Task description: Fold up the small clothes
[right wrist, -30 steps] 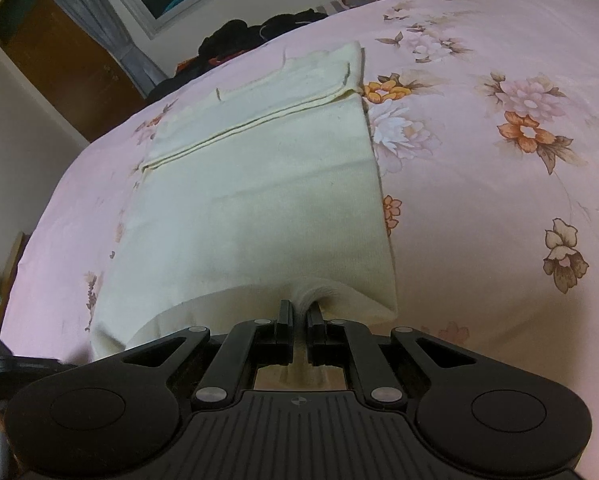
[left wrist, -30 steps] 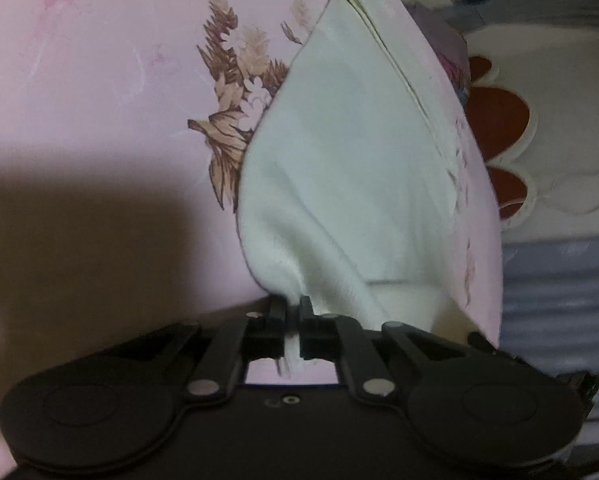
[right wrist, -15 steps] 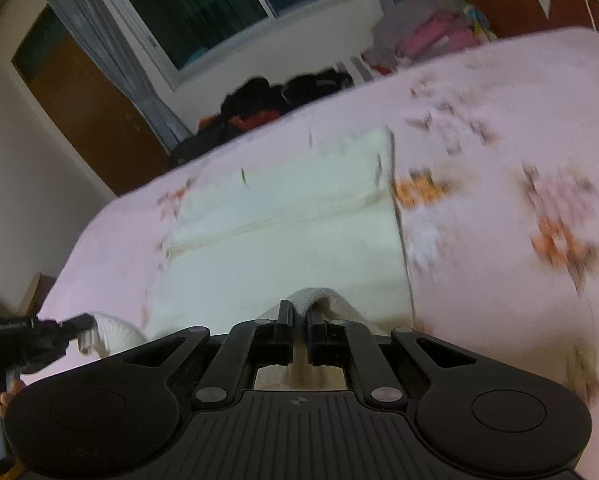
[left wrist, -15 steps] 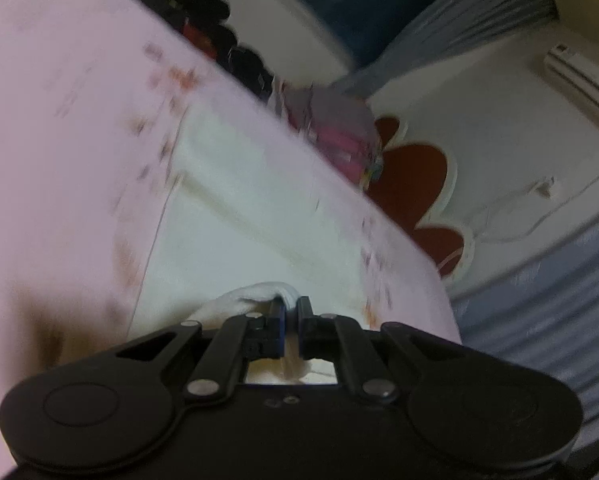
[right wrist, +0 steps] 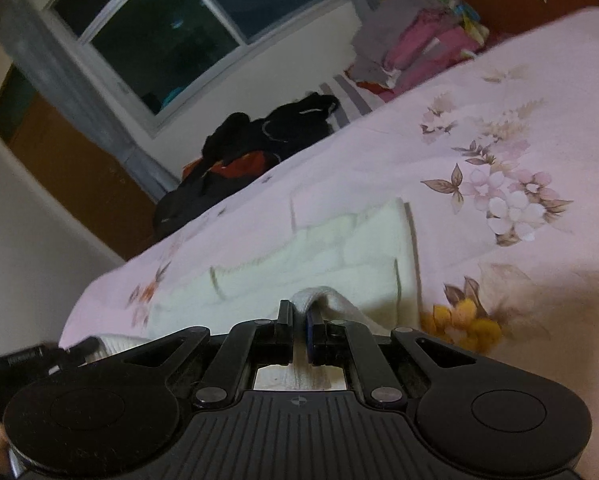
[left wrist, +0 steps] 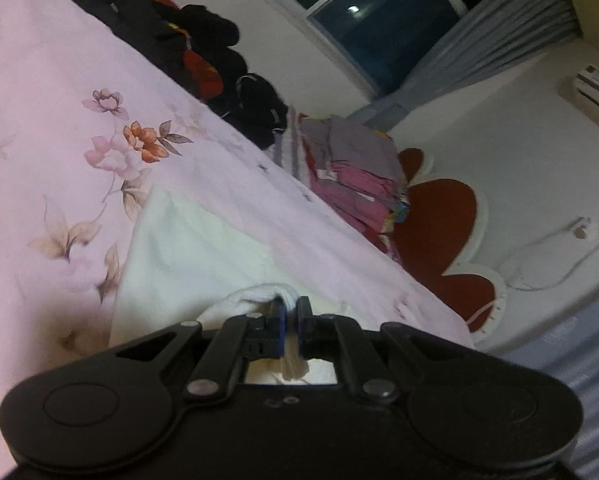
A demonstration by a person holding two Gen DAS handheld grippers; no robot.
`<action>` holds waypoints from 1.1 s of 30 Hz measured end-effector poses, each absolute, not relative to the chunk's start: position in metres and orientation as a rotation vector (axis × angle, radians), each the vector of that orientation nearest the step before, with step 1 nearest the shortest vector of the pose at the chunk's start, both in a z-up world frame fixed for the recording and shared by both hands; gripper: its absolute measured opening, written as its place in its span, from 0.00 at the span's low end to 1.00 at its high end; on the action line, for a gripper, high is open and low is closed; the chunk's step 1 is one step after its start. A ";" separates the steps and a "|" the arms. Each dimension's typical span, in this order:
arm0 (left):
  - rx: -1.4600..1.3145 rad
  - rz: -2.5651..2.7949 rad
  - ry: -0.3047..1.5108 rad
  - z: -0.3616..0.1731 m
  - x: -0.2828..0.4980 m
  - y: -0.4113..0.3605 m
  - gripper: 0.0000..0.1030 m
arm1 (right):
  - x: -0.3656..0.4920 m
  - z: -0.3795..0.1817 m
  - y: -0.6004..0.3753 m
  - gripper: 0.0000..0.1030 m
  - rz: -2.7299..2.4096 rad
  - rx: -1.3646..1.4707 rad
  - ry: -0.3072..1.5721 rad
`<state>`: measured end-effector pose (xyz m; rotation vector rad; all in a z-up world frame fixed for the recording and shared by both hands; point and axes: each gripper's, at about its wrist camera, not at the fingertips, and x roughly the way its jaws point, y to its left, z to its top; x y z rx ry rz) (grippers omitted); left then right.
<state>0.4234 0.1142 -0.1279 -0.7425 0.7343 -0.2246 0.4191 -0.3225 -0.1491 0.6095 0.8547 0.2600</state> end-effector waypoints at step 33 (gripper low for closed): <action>-0.324 -0.179 0.818 -0.170 0.513 0.088 0.46 | 0.503 -0.201 -0.307 0.56 0.240 0.240 0.851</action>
